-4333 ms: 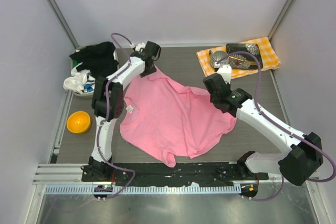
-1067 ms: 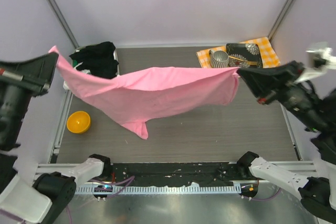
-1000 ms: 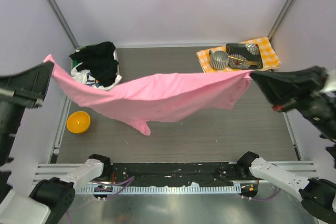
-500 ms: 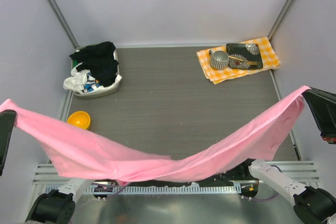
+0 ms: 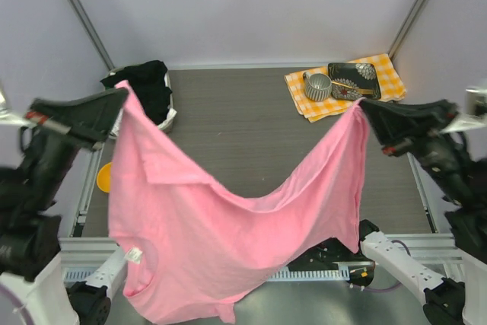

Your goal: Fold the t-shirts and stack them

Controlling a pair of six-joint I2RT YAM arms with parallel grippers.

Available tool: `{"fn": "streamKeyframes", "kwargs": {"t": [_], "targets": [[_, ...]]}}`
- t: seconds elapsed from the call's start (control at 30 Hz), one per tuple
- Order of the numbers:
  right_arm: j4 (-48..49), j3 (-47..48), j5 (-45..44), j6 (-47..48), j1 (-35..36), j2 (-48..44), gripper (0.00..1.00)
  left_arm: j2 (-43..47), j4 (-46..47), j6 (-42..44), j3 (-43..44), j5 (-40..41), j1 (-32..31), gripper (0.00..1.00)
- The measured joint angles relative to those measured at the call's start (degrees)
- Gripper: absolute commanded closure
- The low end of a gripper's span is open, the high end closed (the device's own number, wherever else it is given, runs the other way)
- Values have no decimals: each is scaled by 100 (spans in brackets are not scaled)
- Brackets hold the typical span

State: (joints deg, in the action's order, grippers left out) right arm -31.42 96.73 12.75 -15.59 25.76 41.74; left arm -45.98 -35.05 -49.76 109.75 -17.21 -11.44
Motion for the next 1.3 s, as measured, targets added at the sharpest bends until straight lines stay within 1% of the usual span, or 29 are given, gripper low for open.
{"fn": "streamKeyframes", "kwargs": {"t": [0.2,0.33,0.47,0.57,0.73,0.87,0.97,1.13,1.3], "targets": [[111,-2199,-1128,-157,0,42,99,-188,221,236,-2271,372,13,100],[140,-3134,-1969,-243,0,332,99,-411,581,313,-3517,658,22,100],[155,-3652,-2728,-330,0,807,99,-844,970,369,-4282,925,22,100],[214,-3770,-3220,-426,-2,1220,99,-1338,1327,376,-4503,1145,22,100],[634,-3773,-3700,-553,-28,1967,99,-2350,1928,396,-4481,1425,22,100],[828,-3768,-3976,-640,-184,2627,99,-3254,2247,417,-4251,1515,22,100],[953,-3764,-4050,-719,-474,3018,99,-3985,2363,444,-3860,1631,22,100],[1080,-3611,-4052,-780,-960,3545,99,-4900,2437,527,-3154,1784,35,100],[1176,-3340,-3965,-820,-1198,3952,99,-5751,2341,588,-2157,1882,109,100]]}}
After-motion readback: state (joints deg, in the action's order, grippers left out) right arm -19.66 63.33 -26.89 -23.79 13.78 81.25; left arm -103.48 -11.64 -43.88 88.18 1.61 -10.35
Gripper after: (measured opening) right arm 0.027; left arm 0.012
